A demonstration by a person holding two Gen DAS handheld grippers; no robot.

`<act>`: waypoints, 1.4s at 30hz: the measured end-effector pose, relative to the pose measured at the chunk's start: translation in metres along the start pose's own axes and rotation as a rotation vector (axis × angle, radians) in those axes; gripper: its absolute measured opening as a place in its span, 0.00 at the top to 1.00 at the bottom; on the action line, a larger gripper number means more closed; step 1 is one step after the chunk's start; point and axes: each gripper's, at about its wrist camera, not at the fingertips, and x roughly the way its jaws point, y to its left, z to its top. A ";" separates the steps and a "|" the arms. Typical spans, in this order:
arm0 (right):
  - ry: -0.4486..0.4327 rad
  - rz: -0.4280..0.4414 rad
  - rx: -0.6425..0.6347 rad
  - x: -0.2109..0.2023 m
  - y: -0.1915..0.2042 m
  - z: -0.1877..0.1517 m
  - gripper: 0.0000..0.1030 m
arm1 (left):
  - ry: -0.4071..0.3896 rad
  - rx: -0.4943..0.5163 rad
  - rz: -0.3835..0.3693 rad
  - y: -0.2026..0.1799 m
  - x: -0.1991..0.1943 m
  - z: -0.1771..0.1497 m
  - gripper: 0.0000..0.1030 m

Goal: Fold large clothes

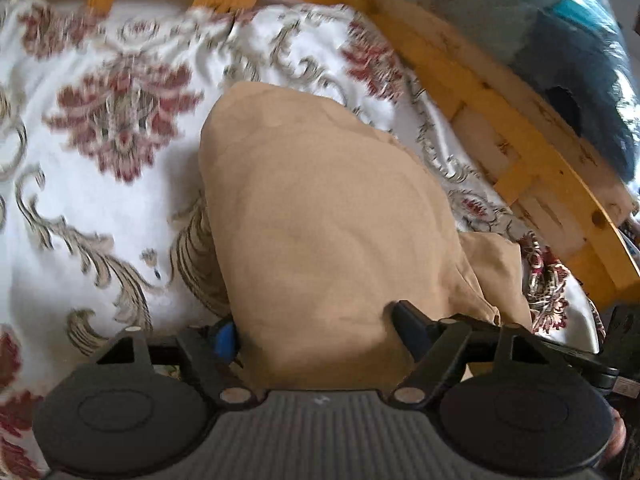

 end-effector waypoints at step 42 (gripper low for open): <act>-0.292 0.046 -0.325 0.025 0.104 0.047 0.01 | -0.285 -0.005 0.602 0.005 -0.132 0.022 0.01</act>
